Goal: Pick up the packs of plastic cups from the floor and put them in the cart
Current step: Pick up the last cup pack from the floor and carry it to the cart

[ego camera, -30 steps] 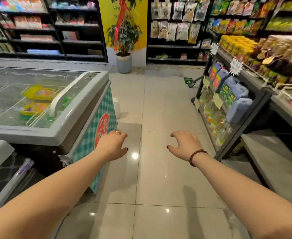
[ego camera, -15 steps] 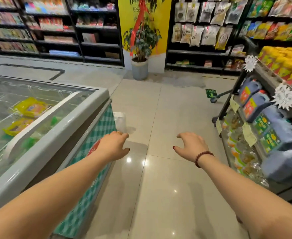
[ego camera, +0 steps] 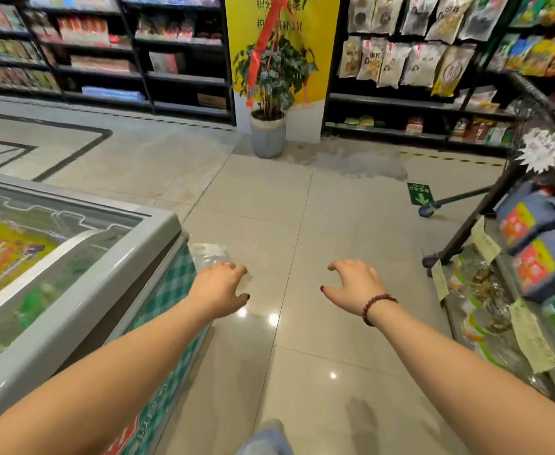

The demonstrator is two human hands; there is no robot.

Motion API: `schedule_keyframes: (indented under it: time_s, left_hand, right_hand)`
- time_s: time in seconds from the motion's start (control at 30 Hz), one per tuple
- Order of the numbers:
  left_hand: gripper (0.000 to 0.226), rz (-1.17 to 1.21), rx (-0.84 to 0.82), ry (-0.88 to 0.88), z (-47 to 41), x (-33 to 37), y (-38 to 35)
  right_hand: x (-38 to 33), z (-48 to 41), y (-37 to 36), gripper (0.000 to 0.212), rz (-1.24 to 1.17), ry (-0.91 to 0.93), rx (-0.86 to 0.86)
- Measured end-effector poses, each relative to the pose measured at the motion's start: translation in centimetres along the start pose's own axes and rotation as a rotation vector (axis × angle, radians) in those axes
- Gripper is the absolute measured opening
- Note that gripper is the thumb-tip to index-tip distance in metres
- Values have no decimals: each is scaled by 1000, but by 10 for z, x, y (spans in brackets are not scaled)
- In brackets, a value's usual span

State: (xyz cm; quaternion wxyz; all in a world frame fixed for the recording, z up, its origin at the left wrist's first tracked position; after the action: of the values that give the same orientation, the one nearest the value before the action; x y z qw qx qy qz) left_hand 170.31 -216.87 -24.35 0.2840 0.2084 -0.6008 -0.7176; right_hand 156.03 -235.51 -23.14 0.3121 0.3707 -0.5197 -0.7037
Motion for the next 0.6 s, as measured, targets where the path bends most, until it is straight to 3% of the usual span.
schedule_keyframes:
  time_s: [0.37,0.6]
  left_hand:
    - [59,74,-55,130,-194,-47,16]
    - [58,169,-71,373,-294,-72,11]
  right_hand:
    - [11,-223,26,53,-2,111,-83]
    - [24,-376,45,53,37,287,-139]
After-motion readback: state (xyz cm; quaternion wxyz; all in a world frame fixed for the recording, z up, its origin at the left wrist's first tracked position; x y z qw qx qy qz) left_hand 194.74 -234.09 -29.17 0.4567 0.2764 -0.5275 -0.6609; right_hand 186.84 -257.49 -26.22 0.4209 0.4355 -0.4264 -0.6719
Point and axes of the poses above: each hand's wrist, its own z-axis away from the middle knuckle, its own y-axis out of the back of the hand, x = y × z, the point moved 9 cm from there along -z, towards the middle knuckle, and after that the axes turned 1 degree about y, right-handed, at the moved point
